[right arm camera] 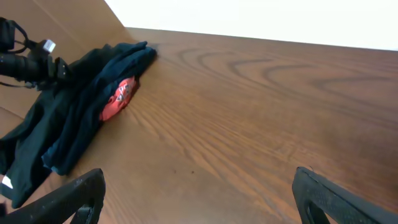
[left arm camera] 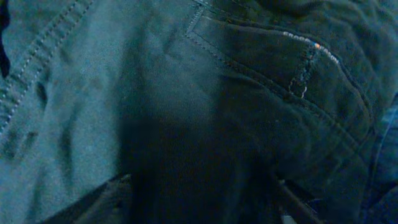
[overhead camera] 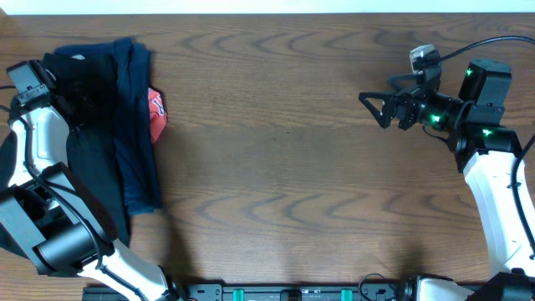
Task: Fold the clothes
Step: 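Grasp the black shorts with the left gripper and drag them rightward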
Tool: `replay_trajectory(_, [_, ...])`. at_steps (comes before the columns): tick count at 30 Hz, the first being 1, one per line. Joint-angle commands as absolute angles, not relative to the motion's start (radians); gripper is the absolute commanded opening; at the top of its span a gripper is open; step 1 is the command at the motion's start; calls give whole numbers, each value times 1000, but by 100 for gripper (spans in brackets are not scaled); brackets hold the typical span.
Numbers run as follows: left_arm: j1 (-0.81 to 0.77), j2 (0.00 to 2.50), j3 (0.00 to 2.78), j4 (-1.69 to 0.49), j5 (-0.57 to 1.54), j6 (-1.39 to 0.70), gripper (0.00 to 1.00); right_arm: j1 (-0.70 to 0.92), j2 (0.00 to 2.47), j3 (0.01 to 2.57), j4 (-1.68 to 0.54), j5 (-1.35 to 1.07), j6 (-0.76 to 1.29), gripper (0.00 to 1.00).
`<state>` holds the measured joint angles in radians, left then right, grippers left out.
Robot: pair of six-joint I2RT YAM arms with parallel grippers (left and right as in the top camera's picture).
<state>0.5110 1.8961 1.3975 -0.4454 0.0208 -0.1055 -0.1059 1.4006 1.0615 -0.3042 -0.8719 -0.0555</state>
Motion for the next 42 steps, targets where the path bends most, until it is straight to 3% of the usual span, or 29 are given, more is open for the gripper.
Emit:
replay_trajectory(1, [511,1944,1414,-455,11,-139,43,-96,1407,1083,-311,-886,-61,94])
replay_trajectory(3, [511,1953,1414,-459,14,-173,24,-96,1407,1083,-311,-886,-61,94])
replay_trajectory(5, [511,1950,1414,-458,14,-202,13,-96,1407,1083,-307,-886,-61,94])
replay_trajectory(8, [511,1929,1414,-458,15,-205,6,-96,1407,1083,-299,-886,-60,94])
replay_trajectory(13, [510,1831,1425,-457,38,-250,6,-96,1407,1083,-297,-886,-60,93])
replay_trajectory(17, [498,1704,1448,-439,211,-263,6,-96,1407,1083,-274,-887,-60,91])
replay_trajectory(19, [477,1632,1453,-425,298,-294,6,-96,1407,1083,-250,-887,-50,77])
replay_trajectory(22, [405,1532,1453,-397,397,-337,6,-101,1406,1083,-196,-878,-25,68])
replay_trajectory(31, [-112,1449,1452,-282,394,-351,6,-191,1362,1085,31,-860,180,67])
replay_trajectory(36, [-356,1577,1452,-236,235,-350,6,-276,1307,1085,39,-861,187,68])
replay_trajectory(42, [-521,1789,1452,-184,234,-354,6,-364,1280,1085,30,-862,187,70])
